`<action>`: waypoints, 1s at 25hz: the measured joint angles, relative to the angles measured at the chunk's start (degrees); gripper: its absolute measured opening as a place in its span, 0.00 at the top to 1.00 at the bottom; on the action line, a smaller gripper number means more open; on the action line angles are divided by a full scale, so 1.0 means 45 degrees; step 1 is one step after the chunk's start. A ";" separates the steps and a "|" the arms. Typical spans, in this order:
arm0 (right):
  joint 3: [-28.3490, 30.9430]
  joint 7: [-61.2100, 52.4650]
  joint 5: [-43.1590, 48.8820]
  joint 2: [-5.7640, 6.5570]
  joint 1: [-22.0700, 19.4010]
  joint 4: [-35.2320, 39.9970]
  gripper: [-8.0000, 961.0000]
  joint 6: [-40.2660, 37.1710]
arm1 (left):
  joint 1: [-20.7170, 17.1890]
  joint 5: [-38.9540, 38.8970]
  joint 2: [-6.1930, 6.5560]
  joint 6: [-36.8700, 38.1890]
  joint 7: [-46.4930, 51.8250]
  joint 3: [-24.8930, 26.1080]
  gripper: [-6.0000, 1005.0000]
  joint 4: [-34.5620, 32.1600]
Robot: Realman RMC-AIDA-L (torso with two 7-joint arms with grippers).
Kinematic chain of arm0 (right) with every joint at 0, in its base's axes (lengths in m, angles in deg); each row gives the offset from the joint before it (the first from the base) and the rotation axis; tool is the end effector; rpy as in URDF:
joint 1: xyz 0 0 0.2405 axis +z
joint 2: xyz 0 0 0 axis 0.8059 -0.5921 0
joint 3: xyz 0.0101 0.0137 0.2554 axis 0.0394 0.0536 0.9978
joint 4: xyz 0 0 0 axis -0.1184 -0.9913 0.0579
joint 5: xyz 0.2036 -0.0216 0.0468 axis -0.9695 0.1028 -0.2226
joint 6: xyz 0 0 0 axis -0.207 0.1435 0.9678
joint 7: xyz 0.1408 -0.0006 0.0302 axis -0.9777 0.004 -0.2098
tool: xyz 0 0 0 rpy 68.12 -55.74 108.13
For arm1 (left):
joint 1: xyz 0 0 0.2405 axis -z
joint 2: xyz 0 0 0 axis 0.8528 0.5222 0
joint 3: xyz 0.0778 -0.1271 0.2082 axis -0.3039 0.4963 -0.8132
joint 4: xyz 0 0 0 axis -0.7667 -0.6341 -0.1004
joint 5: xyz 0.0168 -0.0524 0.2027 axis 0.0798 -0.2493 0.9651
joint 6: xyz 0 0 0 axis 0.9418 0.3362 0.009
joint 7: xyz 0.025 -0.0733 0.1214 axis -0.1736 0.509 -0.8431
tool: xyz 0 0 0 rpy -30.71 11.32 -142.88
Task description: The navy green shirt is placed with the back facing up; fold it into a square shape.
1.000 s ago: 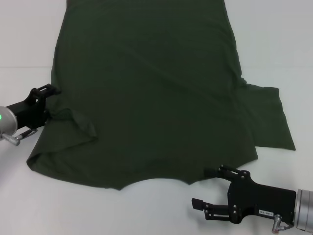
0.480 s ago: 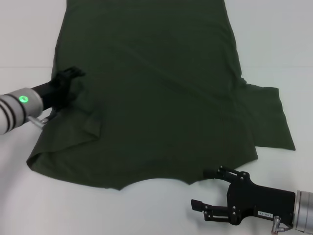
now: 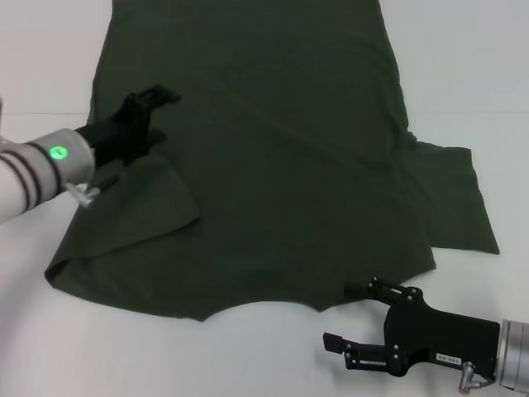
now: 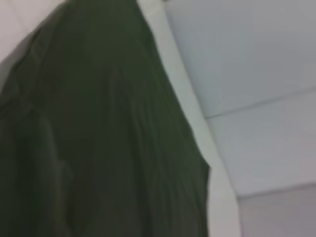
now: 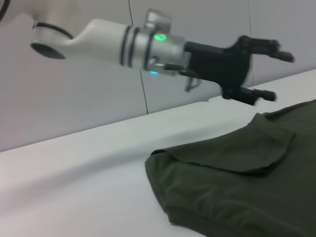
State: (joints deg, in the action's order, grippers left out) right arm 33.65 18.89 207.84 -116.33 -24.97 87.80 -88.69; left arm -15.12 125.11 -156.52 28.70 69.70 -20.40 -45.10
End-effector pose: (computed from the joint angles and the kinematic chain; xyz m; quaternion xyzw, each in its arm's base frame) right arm 0.2943 0.2734 -0.0733 -0.9382 0.1675 0.2616 0.1526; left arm -0.2617 0.4378 -0.0098 -0.5201 -0.7203 -0.4041 0.2175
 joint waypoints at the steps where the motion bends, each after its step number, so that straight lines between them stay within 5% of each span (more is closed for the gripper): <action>1: 0.0021 -0.0002 -0.0003 0.0004 0.0001 0.0005 0.04 0.0001 | -0.0254 -0.0039 0.0098 0.0663 -0.0313 0.0002 0.23 -0.0157; 10: 0.0205 -0.0093 -0.0006 0.0046 0.0030 0.0132 0.04 -0.0028 | -0.2892 -0.1264 0.0954 0.6971 -0.7700 0.0017 0.23 -0.0850; 17: 0.0488 -0.0055 -0.0021 0.0062 0.0009 0.0158 0.04 -0.0066 | -0.4586 0.0506 0.0723 0.9885 -1.5118 -0.0293 0.23 -0.2479; 25: 0.0660 0.0106 -0.0022 0.0058 -0.0210 0.0158 0.04 -0.0020 | -0.4980 0.2633 0.0262 0.9834 -1.6822 -0.0316 0.23 -0.2897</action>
State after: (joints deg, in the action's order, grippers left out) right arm 36.62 19.36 207.74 -116.06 -25.92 88.51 -88.78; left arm -37.53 136.96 -155.35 72.95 -6.00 -21.83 -58.14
